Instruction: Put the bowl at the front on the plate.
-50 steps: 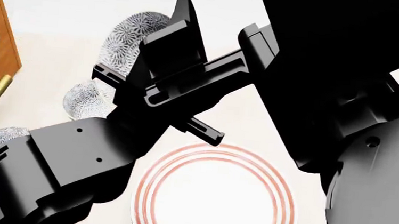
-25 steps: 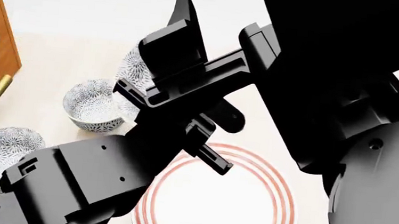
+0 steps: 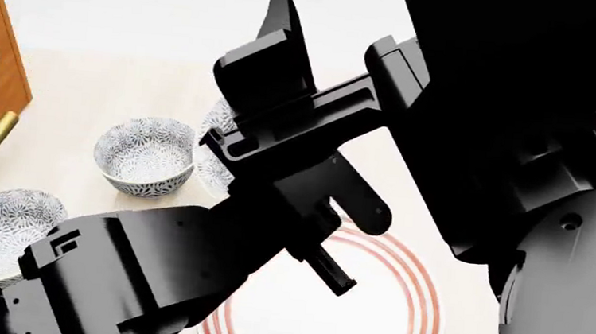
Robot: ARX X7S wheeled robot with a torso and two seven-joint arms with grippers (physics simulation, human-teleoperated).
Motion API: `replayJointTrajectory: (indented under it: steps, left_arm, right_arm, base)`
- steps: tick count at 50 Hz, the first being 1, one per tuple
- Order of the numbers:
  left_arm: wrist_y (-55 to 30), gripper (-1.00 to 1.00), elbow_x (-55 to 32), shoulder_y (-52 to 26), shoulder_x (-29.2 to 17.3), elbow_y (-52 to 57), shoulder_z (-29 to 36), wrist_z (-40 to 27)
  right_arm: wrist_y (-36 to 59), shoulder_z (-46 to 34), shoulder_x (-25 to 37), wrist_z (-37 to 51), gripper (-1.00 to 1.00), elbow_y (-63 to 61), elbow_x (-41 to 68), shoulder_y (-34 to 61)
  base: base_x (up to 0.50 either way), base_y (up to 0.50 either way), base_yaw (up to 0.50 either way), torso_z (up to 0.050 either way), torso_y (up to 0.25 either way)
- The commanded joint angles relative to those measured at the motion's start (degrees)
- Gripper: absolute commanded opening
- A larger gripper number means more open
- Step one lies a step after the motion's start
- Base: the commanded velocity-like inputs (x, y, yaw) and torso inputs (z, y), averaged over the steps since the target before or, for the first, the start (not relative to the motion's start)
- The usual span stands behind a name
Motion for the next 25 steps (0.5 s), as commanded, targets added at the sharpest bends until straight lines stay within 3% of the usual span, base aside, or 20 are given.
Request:
replayJointTrajectory:
  steps: [1, 17, 25]
  left_arm:
    - [-3.20, -1.00, -0.62, -2.76, 1.36, -1.76, 2.14, 2.82]
    - [-4.67, -1.00, -8.20, -9.48, 2.32, -4.09, 8.72, 5.84]
    - [-0.03, -1.00, -18.81, -14.50, 2.42, -7.75, 18.91, 4.41]
  right_arm:
    - [0.01, -0.14, 0.11, 0.31, 1.00, 0.02, 0.37, 0.40]
    - [-0.27, -0.43, 0.06, -0.17, 1.00, 0.39, -0.33, 0.03]
    - [-0.61, -0.39, 0.37, -0.47, 1.00, 0.25, -0.63, -0.56]
  base:
    - [0.00, 0.00, 0.00, 0.000, 0.000]
    - [0.00, 0.00, 0.00, 0.000, 0.001]
    - [0.00, 0.00, 0.00, 0.000, 0.000]
